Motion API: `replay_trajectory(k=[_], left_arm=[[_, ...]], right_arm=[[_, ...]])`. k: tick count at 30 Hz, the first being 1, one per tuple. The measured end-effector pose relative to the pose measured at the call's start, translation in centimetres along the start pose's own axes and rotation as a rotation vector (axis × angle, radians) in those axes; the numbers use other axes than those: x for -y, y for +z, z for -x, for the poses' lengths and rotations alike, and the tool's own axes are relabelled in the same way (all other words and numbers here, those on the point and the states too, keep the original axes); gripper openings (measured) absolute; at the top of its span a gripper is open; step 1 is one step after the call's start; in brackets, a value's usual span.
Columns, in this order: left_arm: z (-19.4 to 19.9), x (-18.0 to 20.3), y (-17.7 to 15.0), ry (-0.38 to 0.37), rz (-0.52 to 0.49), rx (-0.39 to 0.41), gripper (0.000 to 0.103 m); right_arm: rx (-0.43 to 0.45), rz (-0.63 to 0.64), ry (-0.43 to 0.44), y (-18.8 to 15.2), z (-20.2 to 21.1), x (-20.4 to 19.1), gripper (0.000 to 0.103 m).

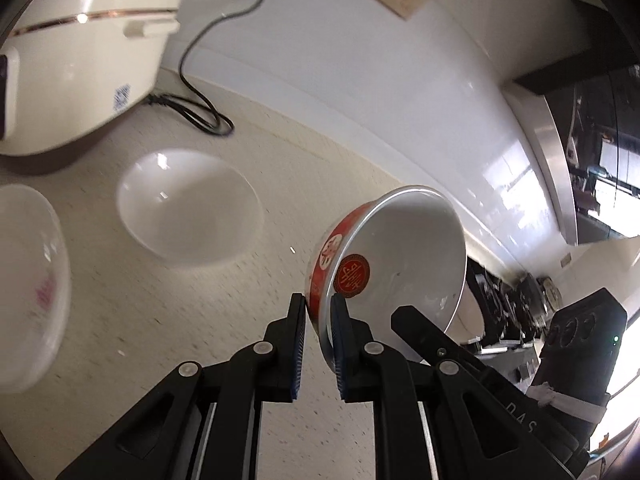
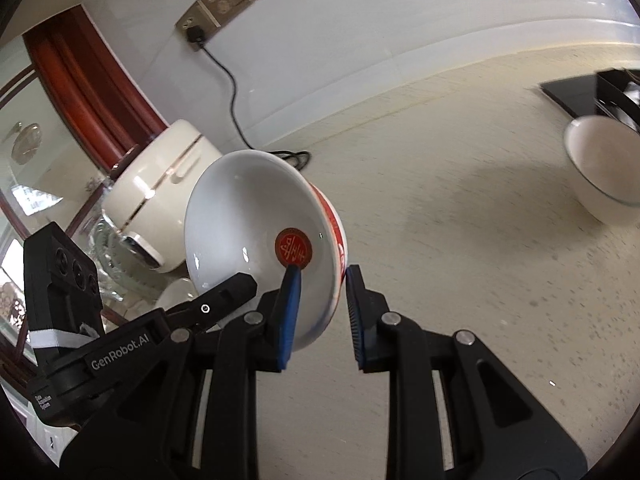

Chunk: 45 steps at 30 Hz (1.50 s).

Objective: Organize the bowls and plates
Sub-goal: 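Carry the red-rimmed bowl with both tools over the white pink-flower bowl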

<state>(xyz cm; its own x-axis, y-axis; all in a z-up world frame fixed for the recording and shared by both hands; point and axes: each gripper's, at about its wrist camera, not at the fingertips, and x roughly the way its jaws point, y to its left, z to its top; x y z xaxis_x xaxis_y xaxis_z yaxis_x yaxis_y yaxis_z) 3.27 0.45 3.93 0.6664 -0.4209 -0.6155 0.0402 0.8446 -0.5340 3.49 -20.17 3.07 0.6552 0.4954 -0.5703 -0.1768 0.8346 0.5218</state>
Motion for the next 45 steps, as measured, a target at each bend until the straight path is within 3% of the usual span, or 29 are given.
replay_trajectory(k=[12, 27, 38, 45], left_arm=[[2.2, -4.6, 3.2, 0.1, 0.103, 0.077, 0.013], [0.4, -8.6, 4.2, 0.157, 0.207, 0.057, 0.013], [-0.1, -8.6, 4.4, 0.183, 0.205, 0.041, 0.014], [-0.1, -7.5, 4.5, 0.263, 0.138, 0.046, 0.019]], right_arm=[[-0.075, 0.077, 0.088, 2.7, -5.5, -5.5, 0.027], [-0.184, 0.075, 0.09, 2.5, -11.4, -6.2, 0.027], [-0.193, 0.076, 0.073, 2.5, -12.3, -6.2, 0.027], [-0.167, 0.09, 0.041, 2.6, -12.1, -6.4, 0.026]])
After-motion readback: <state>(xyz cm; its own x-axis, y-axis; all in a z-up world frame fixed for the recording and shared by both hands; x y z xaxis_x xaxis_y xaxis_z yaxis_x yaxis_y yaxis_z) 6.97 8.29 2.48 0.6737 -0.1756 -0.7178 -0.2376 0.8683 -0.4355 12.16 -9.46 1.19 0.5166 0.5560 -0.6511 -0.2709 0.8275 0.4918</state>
